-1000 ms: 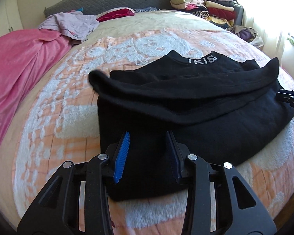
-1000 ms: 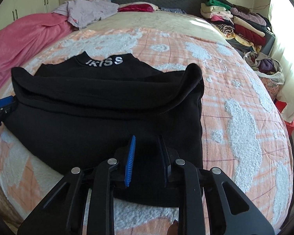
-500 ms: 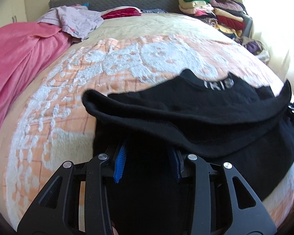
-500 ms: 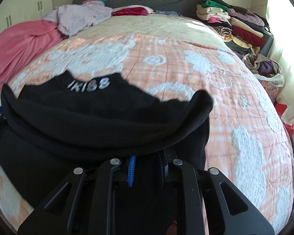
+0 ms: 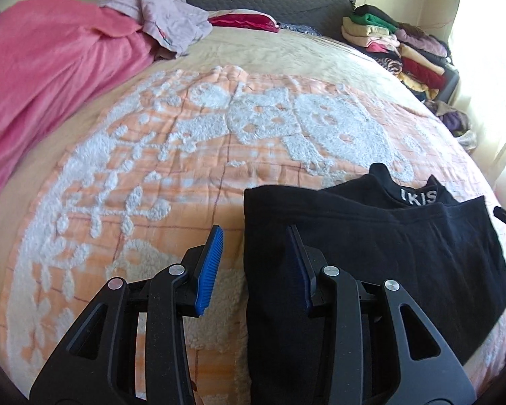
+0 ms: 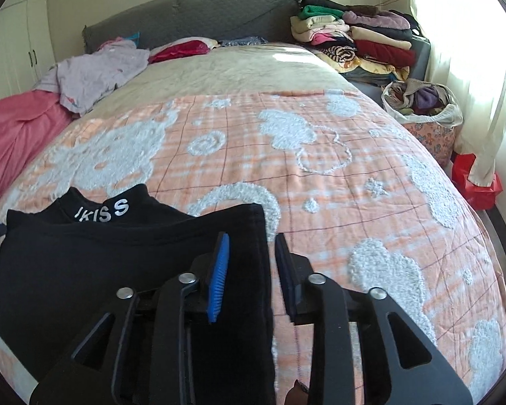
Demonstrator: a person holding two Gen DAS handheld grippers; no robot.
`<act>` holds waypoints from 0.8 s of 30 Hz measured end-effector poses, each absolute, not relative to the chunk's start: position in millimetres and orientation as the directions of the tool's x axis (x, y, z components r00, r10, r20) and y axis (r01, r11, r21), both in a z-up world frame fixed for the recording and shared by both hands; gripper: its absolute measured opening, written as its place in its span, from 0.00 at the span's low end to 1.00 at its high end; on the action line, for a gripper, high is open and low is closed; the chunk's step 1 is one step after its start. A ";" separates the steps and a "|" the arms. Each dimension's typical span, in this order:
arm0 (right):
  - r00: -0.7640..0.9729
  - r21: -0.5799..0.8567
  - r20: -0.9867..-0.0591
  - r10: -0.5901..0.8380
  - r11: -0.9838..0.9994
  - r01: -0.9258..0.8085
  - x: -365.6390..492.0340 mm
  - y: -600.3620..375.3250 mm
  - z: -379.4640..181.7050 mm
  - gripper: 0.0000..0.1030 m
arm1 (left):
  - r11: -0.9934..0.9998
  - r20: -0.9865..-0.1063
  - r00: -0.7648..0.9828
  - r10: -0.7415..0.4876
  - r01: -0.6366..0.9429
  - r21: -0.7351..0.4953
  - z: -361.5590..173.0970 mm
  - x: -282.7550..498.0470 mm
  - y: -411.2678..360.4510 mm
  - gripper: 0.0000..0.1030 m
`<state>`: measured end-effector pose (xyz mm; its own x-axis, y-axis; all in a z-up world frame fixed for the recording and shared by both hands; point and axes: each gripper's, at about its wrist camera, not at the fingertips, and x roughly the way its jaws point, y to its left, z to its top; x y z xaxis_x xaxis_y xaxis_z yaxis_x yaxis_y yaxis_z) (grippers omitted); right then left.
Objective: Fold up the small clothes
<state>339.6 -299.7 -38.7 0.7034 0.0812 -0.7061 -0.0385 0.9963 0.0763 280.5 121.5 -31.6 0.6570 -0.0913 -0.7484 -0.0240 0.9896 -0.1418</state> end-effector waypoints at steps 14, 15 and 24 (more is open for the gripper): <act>0.643 0.185 -0.737 0.208 0.977 -0.104 350.7 -295.8 -62.7 0.21 | 0.961 -0.719 0.661 -0.217 0.015 -0.276 -55.1 278.4 123.1 0.24; 0.650 0.185 -0.732 0.205 0.978 -0.100 349.4 -296.8 -61.7 0.15 | 0.955 -0.718 0.657 -0.231 0.013 -0.295 -56.8 279.2 125.5 0.22; 0.729 0.174 -0.658 0.186 0.980 -0.094 331.1 -305.7 -35.7 0.08 | 0.964 -0.649 0.732 -0.205 0.038 -0.262 -30.6 272.2 120.1 0.03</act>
